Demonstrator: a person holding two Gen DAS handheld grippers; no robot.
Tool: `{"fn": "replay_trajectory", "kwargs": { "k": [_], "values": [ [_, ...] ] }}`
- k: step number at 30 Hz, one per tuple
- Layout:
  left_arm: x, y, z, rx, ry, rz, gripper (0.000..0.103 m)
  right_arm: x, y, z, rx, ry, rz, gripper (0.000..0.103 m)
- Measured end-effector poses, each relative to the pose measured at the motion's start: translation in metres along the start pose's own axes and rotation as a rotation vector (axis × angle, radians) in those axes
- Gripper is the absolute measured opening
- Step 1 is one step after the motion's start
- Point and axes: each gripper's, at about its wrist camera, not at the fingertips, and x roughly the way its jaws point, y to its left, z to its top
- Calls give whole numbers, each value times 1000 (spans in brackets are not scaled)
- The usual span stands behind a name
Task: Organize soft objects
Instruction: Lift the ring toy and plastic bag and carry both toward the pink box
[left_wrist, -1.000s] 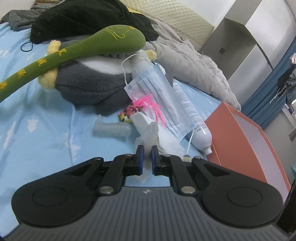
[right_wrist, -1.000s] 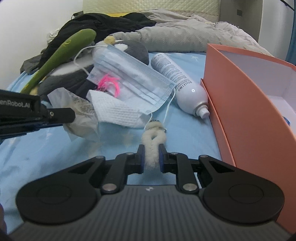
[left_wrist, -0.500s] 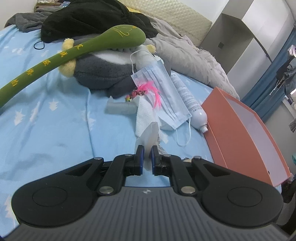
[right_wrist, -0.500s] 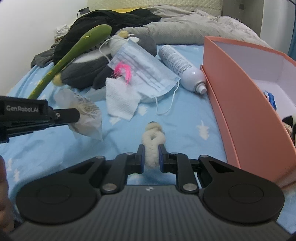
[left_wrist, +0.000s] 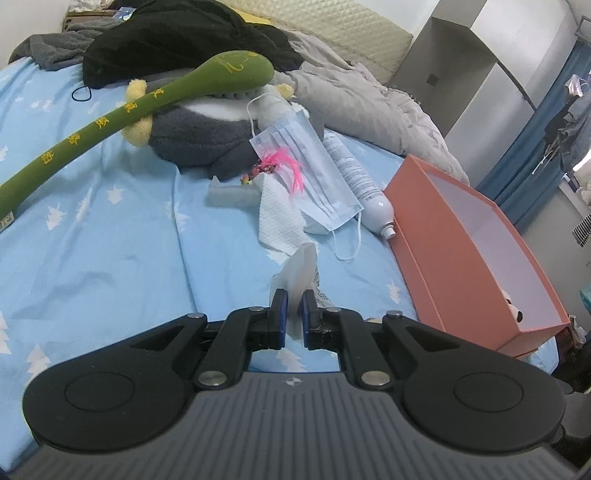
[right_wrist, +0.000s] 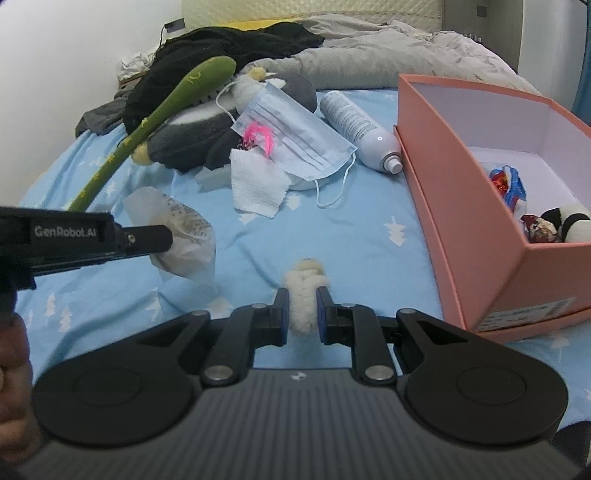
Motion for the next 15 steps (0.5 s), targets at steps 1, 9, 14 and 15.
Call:
{"fn": "replay_trajectory", "kwargs": {
  "k": [1, 9, 14, 15],
  "values": [
    [-3, -2, 1, 2, -3, -1, 10, -3, -1, 1, 1, -3, 1, 19],
    [-24, -22, 14, 16, -12, -12, 10, -32, -4, 16, 9, -36, 21, 19],
    [-33, -40, 24, 35, -5, -20, 10, -51, -5, 31, 13, -61, 34, 19],
    [-35, -44, 27, 47, -1, -16, 10, -54, -6, 34, 15, -65, 37, 19]
  ]
}}
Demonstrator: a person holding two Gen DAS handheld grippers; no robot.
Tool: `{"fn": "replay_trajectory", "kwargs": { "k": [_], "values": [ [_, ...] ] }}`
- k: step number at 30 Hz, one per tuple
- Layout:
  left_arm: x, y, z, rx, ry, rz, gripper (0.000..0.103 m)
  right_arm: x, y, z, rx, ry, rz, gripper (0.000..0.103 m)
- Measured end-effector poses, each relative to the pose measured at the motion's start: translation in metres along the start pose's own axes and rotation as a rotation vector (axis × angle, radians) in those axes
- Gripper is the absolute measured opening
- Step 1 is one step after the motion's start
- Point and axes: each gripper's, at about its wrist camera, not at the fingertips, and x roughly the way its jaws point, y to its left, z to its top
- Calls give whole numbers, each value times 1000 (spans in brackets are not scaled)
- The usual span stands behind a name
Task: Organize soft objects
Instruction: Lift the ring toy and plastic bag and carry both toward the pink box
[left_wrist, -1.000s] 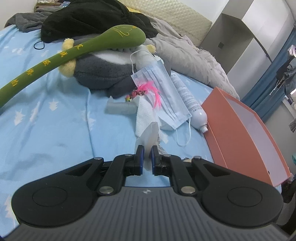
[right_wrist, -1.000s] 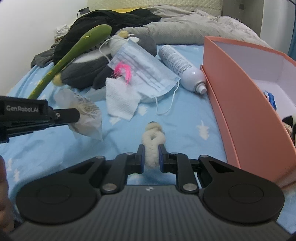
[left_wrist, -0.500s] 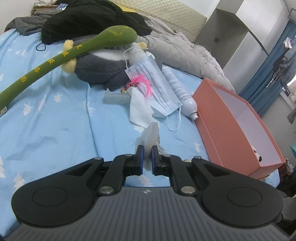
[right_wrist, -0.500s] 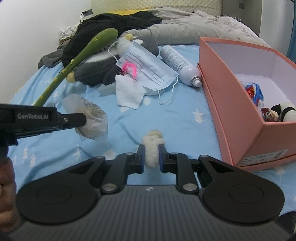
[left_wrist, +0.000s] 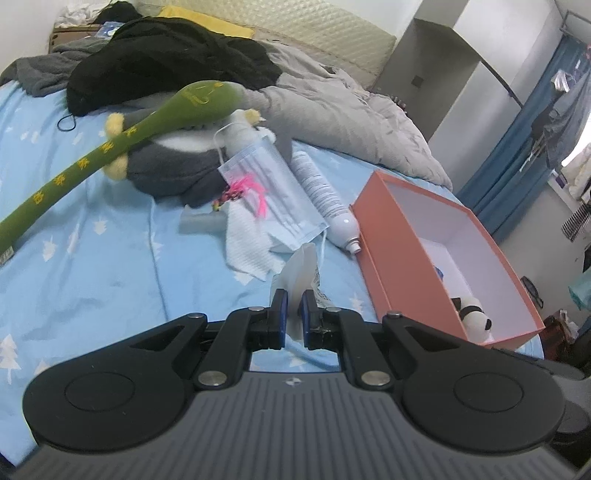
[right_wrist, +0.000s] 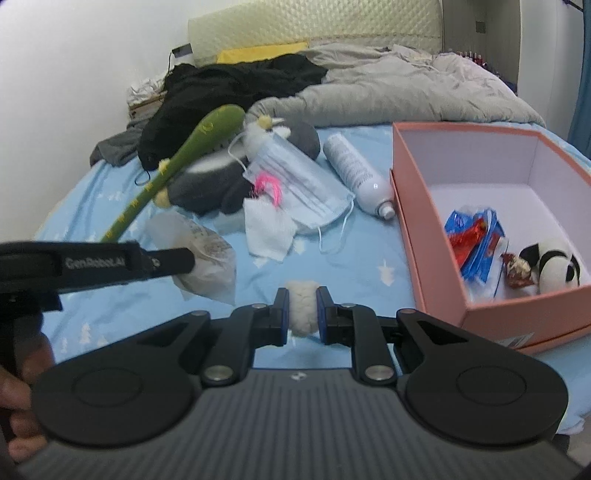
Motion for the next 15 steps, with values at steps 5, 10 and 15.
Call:
{"fn": "replay_trajectory", "kwargs": {
  "k": [5, 10, 15],
  "values": [
    [-8, -16, 17, 33, 1, 5, 10, -19, -4, 20, 7, -36, 21, 19],
    [-16, -34, 32, 29, -16, -19, 10, -37, -13, 38, 8, -72, 23, 19],
    [-20, -65, 43, 73, -24, -59, 10, -55, -27, 51, 24, -108, 9, 19]
  ]
}}
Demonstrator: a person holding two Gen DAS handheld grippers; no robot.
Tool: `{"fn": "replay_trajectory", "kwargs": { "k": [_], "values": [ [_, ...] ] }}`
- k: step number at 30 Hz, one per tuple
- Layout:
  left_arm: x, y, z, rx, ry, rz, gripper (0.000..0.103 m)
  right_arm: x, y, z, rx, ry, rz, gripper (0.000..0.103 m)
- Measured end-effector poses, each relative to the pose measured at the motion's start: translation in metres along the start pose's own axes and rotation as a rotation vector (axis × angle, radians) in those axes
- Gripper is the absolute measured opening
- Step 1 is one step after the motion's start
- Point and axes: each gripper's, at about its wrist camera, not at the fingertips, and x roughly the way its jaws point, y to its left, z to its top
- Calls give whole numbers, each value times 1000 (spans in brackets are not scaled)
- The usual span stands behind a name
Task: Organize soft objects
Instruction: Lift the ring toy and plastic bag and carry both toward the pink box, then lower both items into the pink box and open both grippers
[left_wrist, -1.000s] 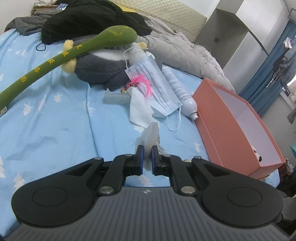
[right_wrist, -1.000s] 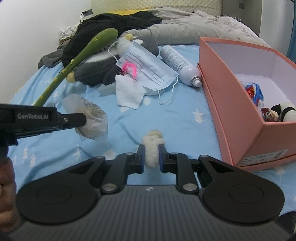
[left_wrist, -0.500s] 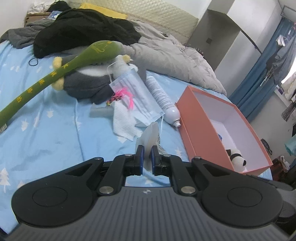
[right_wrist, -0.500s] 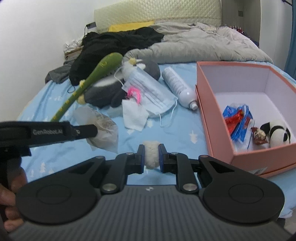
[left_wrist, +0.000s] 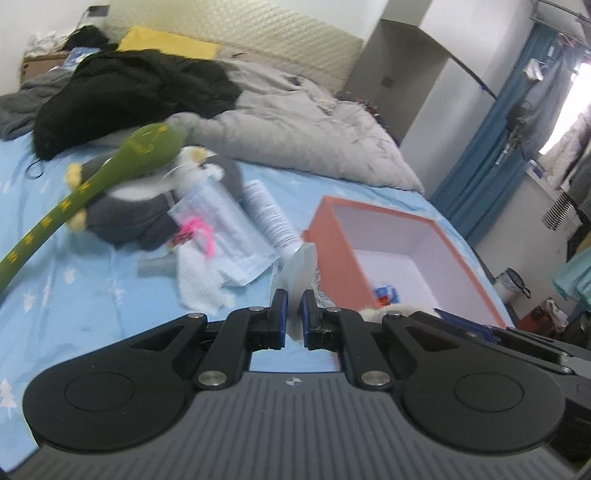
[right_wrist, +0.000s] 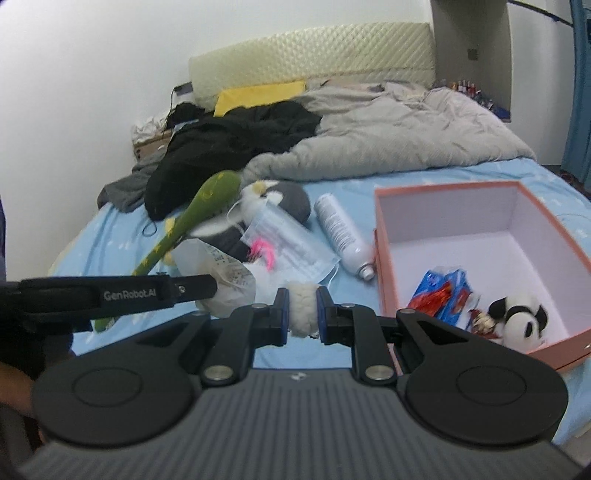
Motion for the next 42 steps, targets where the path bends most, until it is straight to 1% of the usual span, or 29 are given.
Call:
{"fn": "replay_trajectory", "kwargs": {
  "k": [7, 12, 16, 20, 22, 27, 30, 33, 35, 36, 38, 41, 42],
  "values": [
    [6, -47, 11, 68, 2, -75, 10, -18, -29, 10, 30, -36, -56, 19],
    [19, -75, 12, 110, 23, -125, 10, -30, -53, 11, 56, -46, -111, 19],
    [40, -98, 16, 140, 63, -173, 10, -29, -74, 11, 85, -25, -146, 19],
    [67, -122, 25, 171, 90, -193, 10, -15, -97, 13, 104, 7, -184, 19],
    [83, -135, 32, 205, 96, -204, 10, -4, -111, 17, 114, 30, -190, 19],
    [135, -168, 49, 284, 161, -199, 10, 26, -146, 32, 154, 92, -185, 19],
    [172, -183, 55, 333, 218, -168, 10, 43, -164, 43, 160, 127, -192, 19],
    [205, -186, 59, 327, 276, -153, 10, 61, -182, 50, 169, 171, -200, 19],
    [226, -193, 58, 359, 321, -102, 10, 74, -195, 52, 198, 211, -206, 19],
    [232, -196, 57, 377, 337, -89, 10, 79, -201, 53, 218, 234, -218, 19],
    [245, -195, 57, 358, 390, -100, 10, 86, -205, 55, 216, 266, -231, 19],
    [259, -190, 58, 342, 408, -59, 10, 96, -209, 59, 200, 311, -240, 20],
    [260, -189, 58, 341, 415, -58, 10, 98, -212, 60, 201, 317, -246, 20]
  ]
}}
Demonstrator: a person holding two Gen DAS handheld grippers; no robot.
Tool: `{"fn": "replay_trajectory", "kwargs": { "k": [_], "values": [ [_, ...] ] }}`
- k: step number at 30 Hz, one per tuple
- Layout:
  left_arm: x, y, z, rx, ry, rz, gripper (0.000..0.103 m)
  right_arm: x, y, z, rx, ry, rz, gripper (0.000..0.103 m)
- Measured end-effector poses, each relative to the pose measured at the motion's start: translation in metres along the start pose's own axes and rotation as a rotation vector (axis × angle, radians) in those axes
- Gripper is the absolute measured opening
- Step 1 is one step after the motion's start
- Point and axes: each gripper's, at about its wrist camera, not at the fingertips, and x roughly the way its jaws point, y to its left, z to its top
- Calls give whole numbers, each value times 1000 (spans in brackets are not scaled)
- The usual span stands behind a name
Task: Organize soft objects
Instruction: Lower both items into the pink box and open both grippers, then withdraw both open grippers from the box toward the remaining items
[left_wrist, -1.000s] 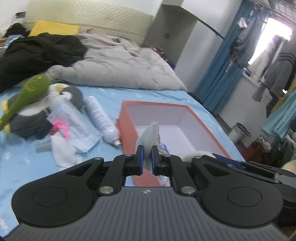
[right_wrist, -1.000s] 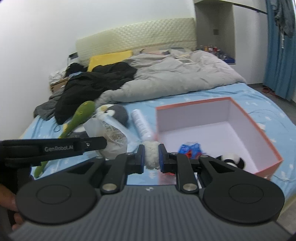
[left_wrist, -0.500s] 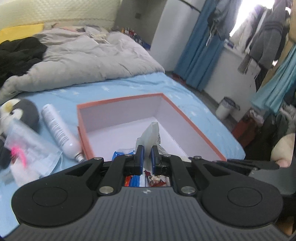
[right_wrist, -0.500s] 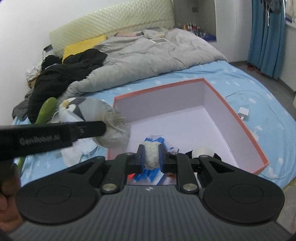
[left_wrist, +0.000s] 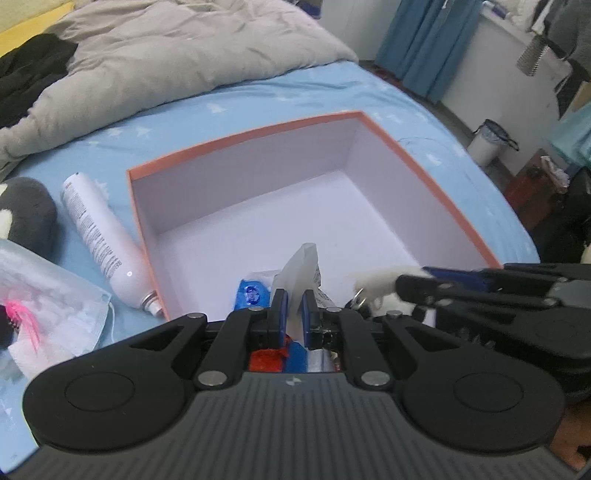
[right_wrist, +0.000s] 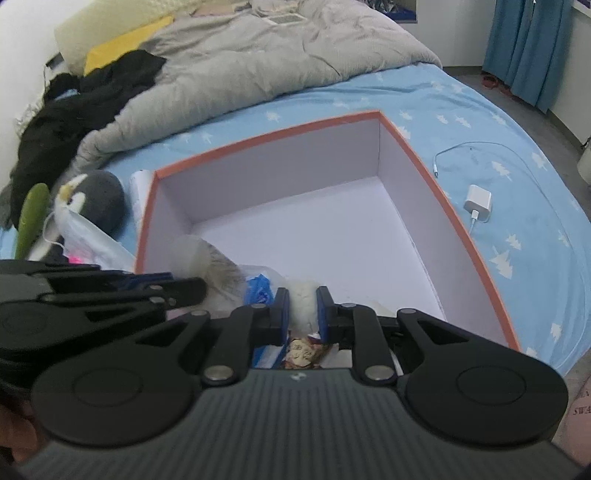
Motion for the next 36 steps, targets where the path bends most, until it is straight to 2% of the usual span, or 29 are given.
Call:
{"fn": "replay_trajectory", "kwargs": {
  "k": [8, 10, 11, 12, 17, 21, 36],
  "values": [
    [-5, 7, -1, -8, 6, -16, 12, -2, -15, 4, 29, 9, -16, 24],
    [-8, 6, -1, 2, 3, -18, 26, -3, -16, 3, 33, 11, -17, 32],
    [-11, 6, -1, 8, -7, -21, 38, -4, -17, 3, 36, 10, -17, 36],
    [-15, 5, -2, 11, -23, -27, 40, -6, -18, 1, 41, 9, -16, 41],
    [-40, 2, -12, 32, -91, -41, 40, -21, -14, -7, 22, -39, -21, 41],
    [-61, -2, -25, 48, -132, -49, 40, -43, -8, -19, 1, -96, 13, 41],
    [-142, 19, -107, 30, -275, -29, 40, -115, 33, -83, -68, -279, 69, 41]
  ]
}}
